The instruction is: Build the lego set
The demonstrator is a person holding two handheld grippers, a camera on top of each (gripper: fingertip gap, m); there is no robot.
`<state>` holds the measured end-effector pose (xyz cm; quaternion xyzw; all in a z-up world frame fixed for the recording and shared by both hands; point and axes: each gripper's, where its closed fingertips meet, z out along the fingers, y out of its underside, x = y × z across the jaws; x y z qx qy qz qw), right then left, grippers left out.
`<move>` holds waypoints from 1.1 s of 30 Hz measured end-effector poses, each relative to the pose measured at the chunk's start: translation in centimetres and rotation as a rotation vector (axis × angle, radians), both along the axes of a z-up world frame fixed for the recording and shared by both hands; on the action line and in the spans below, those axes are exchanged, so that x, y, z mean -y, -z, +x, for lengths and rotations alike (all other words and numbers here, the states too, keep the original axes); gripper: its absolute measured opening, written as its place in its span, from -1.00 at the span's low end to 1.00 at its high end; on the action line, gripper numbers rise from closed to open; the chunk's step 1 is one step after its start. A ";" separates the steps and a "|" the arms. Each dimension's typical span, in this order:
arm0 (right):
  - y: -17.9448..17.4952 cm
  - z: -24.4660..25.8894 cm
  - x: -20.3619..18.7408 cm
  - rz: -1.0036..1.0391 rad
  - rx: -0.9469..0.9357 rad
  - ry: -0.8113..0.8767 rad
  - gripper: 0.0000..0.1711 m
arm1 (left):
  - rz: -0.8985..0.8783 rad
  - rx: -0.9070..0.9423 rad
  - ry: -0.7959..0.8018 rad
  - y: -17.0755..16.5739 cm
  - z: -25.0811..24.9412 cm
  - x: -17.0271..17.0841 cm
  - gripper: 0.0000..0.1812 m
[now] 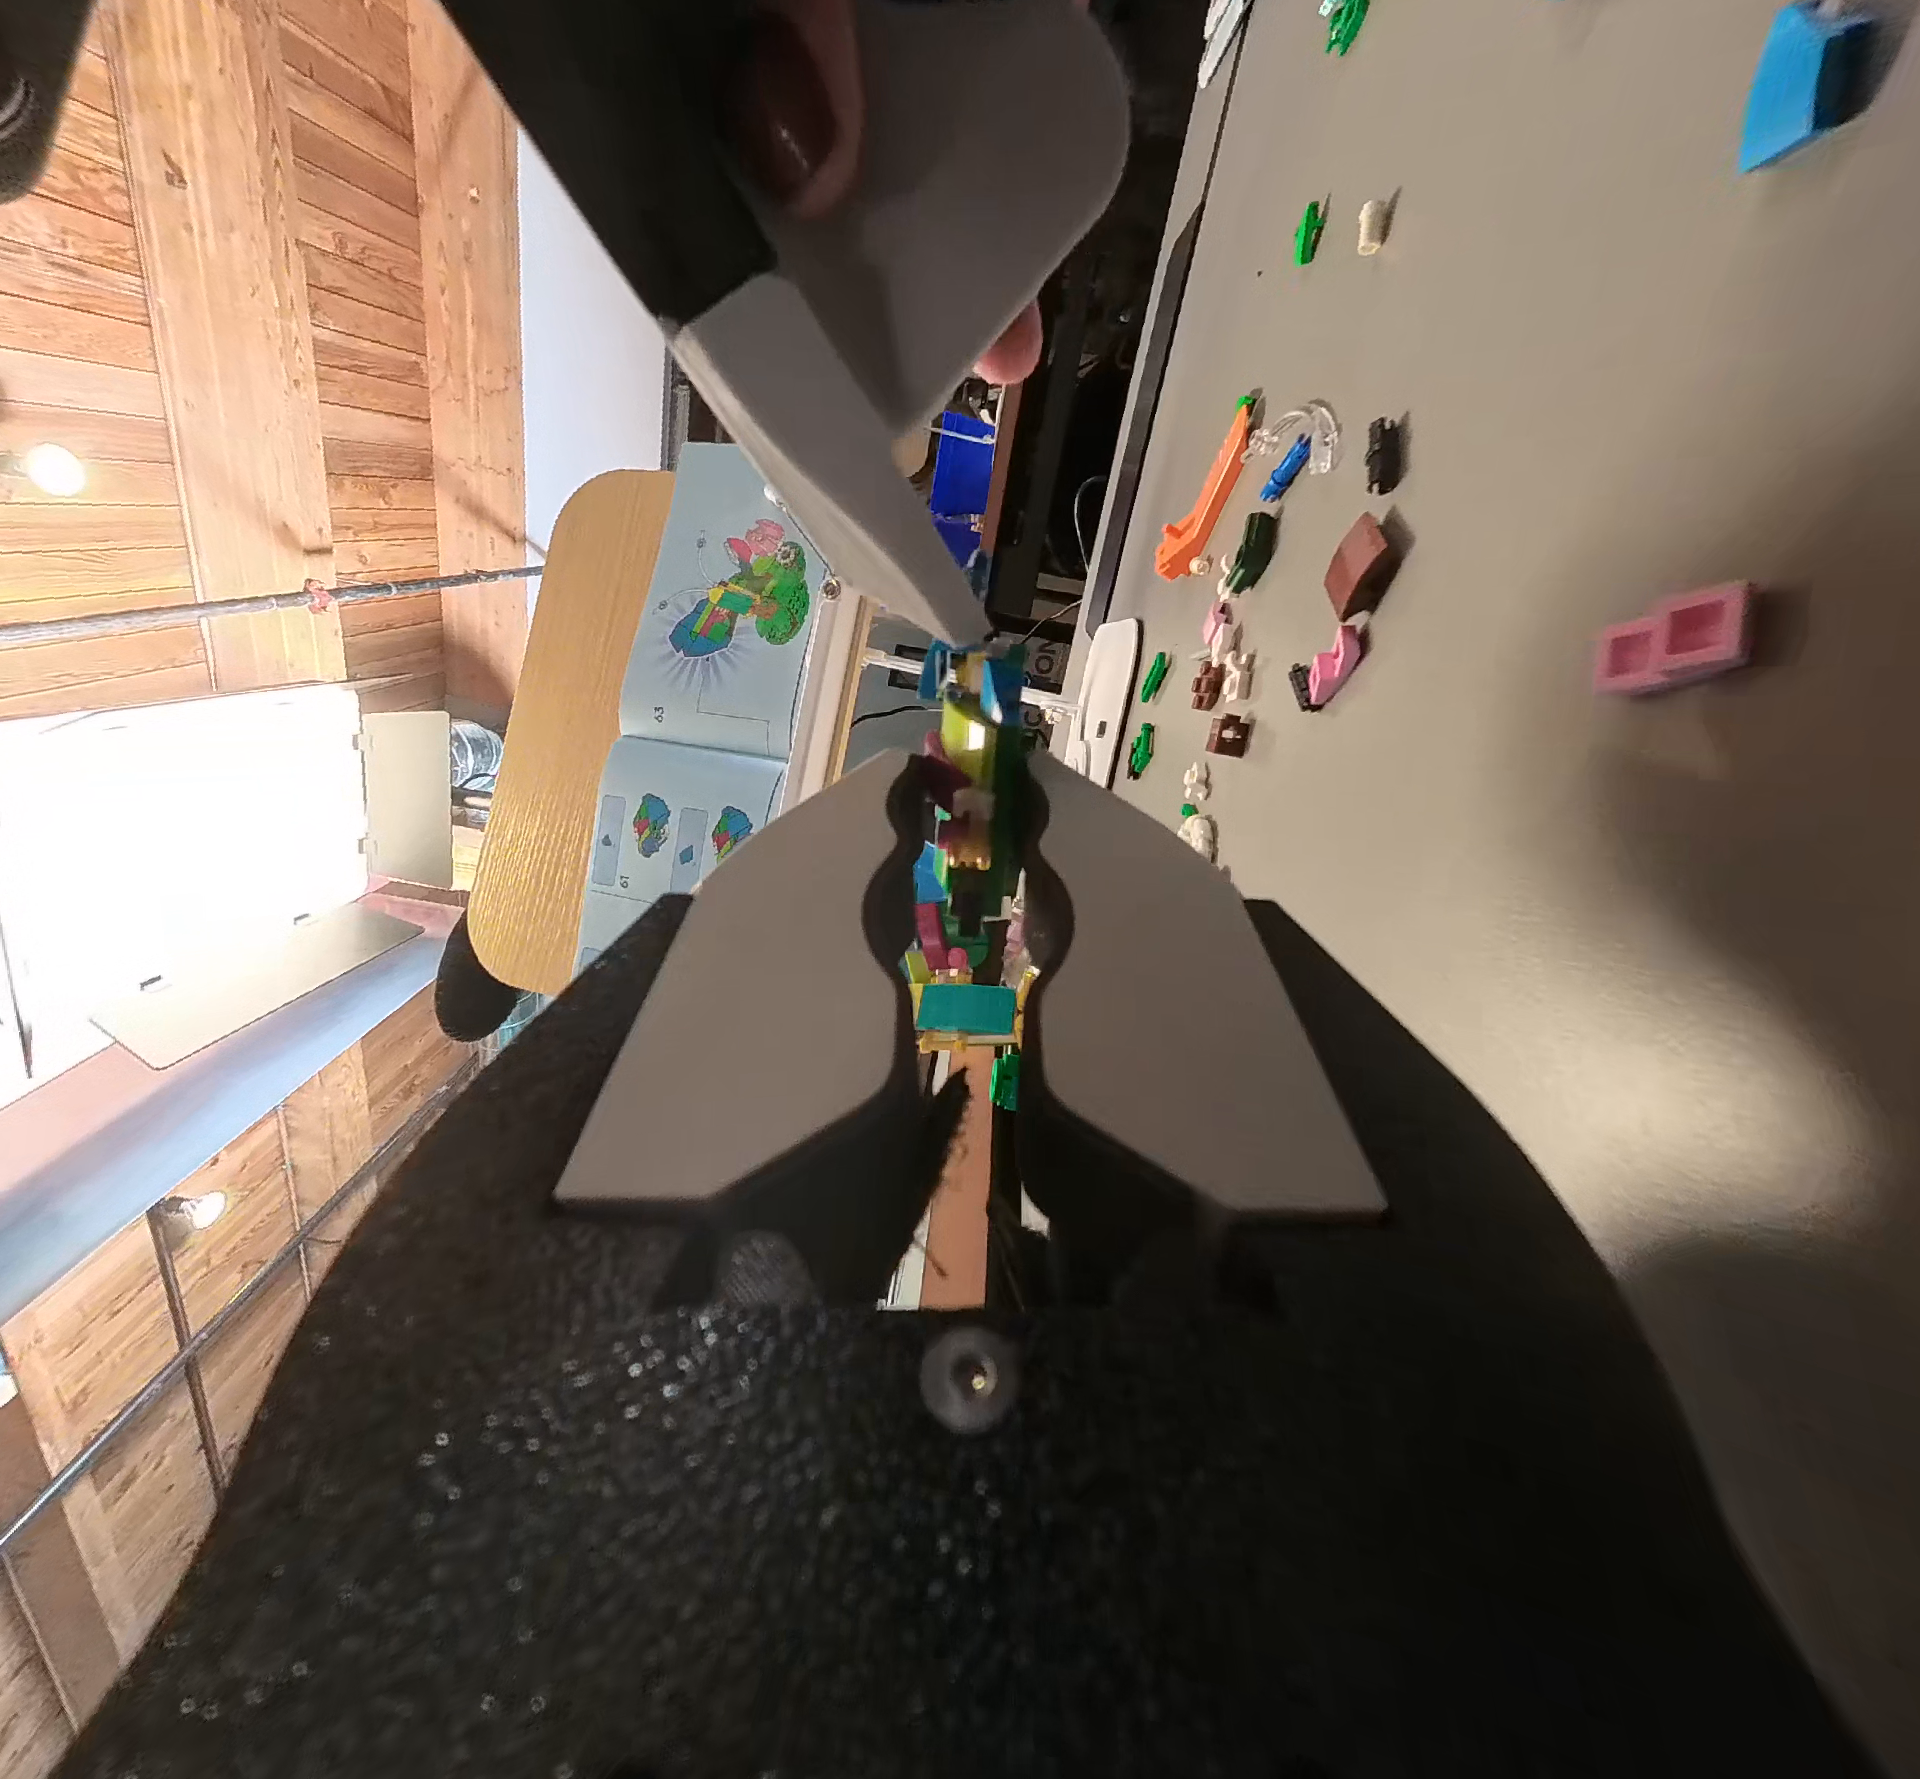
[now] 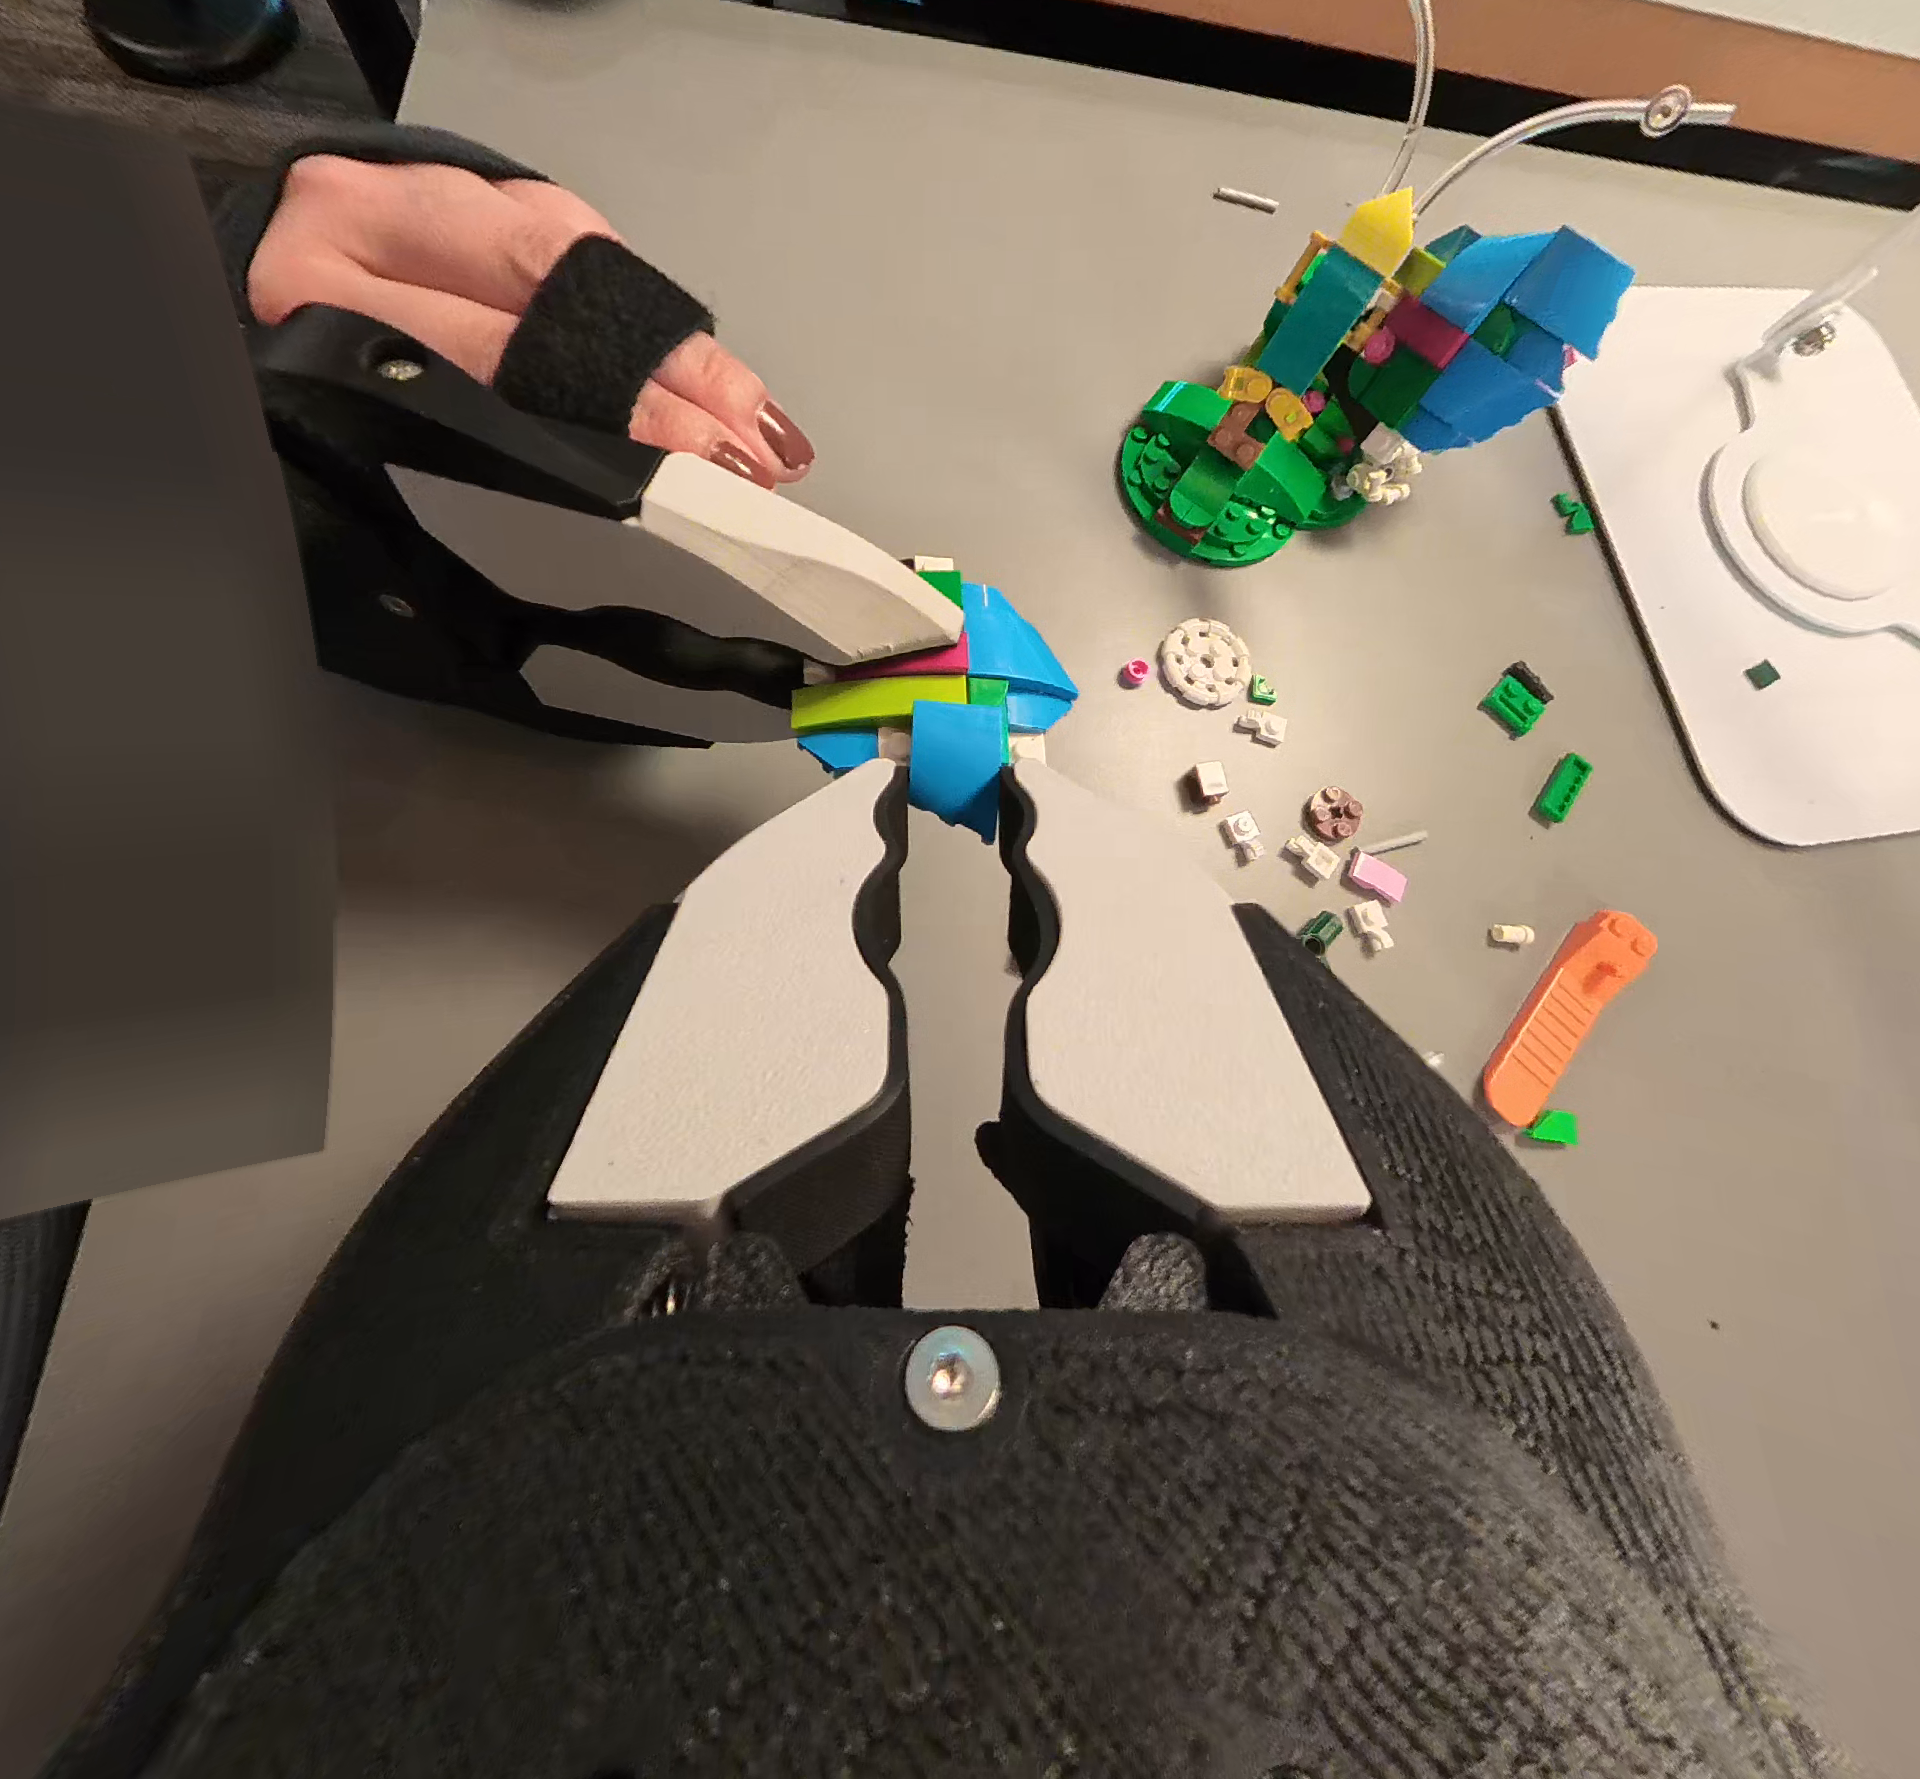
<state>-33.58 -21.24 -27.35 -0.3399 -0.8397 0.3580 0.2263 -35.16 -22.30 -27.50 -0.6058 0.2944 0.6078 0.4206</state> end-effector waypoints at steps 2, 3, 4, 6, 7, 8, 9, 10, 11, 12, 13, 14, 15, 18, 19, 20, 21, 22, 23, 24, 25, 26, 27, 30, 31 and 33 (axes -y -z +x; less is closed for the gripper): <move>0.0 0.0 0.0 -0.011 0.002 0.001 -0.83 | -0.006 -0.003 -0.001 0.1 0.0 0.0 -0.84; -0.1 0.0 0.0 -0.017 0.000 -0.001 -0.83 | -0.012 -0.005 0.003 0.2 0.1 -0.1 -0.84; -0.2 0.0 0.1 -0.028 0.001 -0.004 -0.83 | -0.019 -0.009 0.006 0.3 0.1 -0.2 -0.84; -0.3 0.0 0.2 -0.043 0.011 -0.008 -0.83 | -0.029 -0.020 0.004 0.4 0.2 -0.2 -0.84; -0.2 0.0 0.1 -0.035 0.016 -0.008 -0.83 | -0.029 -0.021 0.005 0.4 0.2 -0.3 -0.84; -0.1 0.0 0.1 -0.021 0.021 -0.009 -0.83 | -0.026 -0.020 0.006 0.4 0.2 -0.2 -0.84; 0.1 0.0 0.1 -0.008 0.024 -0.011 -0.83 | -0.027 -0.018 0.005 0.4 0.2 -0.2 -0.84; 0.1 0.0 0.1 -0.002 0.025 -0.016 -0.83 | -0.029 -0.018 0.005 0.4 0.2 -0.2 -0.84; 0.2 0.0 0.3 0.000 0.025 -0.020 -0.83 | -0.029 -0.022 0.005 0.4 0.2 -0.3 -0.84; 0.2 -0.1 0.3 0.004 0.023 -0.020 -0.83 | -0.029 -0.024 0.007 0.4 0.3 -0.3 -0.84; 0.2 -0.2 0.3 0.013 0.020 -0.017 -0.83 | -0.029 -0.025 0.008 0.4 0.3 -0.3 -0.84; 0.2 -0.2 0.3 0.022 0.018 -0.016 -0.83 | -0.032 -0.026 0.005 0.5 0.3 -0.3 -0.84; 0.3 -0.3 0.2 0.032 0.017 -0.016 -0.83 | -0.035 -0.028 0.004 0.5 0.3 -0.3 -0.84; 0.4 -0.3 0.2 0.054 0.018 -0.020 -0.83 | -0.042 -0.033 0.002 0.6 0.3 -0.3 -0.84; 0.4 -0.3 0.2 0.057 0.019 -0.020 -0.83 | -0.041 -0.033 0.002 0.6 0.3 -0.3 -0.84; 0.4 -0.3 0.2 0.059 0.020 -0.021 -0.83 | -0.041 -0.031 0.004 0.6 0.3 -0.3 -0.84; 0.4 -0.3 0.2 0.060 0.022 -0.022 -0.83 | -0.042 -0.032 0.003 0.6 0.3 -0.3 -0.84; 0.4 -0.3 0.2 0.061 0.023 -0.022 -0.83 | -0.043 -0.034 0.003 0.6 0.3 -0.3 -0.84; 0.5 -0.3 0.2 0.064 0.025 -0.021 -0.83 | -0.046 -0.034 0.003 0.7 0.3 -0.3 -0.84; 0.5 -0.3 0.2 0.066 0.027 -0.021 -0.83 | -0.048 -0.035 0.002 0.7 0.3 -0.3 -0.84; 0.5 -0.3 0.2 0.067 0.029 -0.021 -0.83 | -0.050 -0.037 0.002 0.7 0.3 -0.3 -0.84; 0.6 -0.3 0.2 0.067 0.032 -0.021 -0.83 | -0.052 -0.037 0.002 0.8 0.4 -0.4 -0.84; 0.6 -0.3 0.2 0.068 0.036 -0.020 -0.83 | -0.054 -0.037 0.003 0.8 0.4 -0.4 -0.84; 0.7 -0.2 0.1 0.068 0.040 -0.019 -0.83 | -0.056 -0.037 0.003 0.8 0.4 -0.4 -0.84; 0.7 -0.2 0.1 0.068 0.041 -0.019 -0.83 | -0.057 -0.037 0.003 0.9 0.4 -0.4 -0.84; 0.7 -0.2 0.1 0.068 0.043 -0.018 -0.83 | -0.058 -0.038 0.003 0.9 0.4 -0.4 -0.84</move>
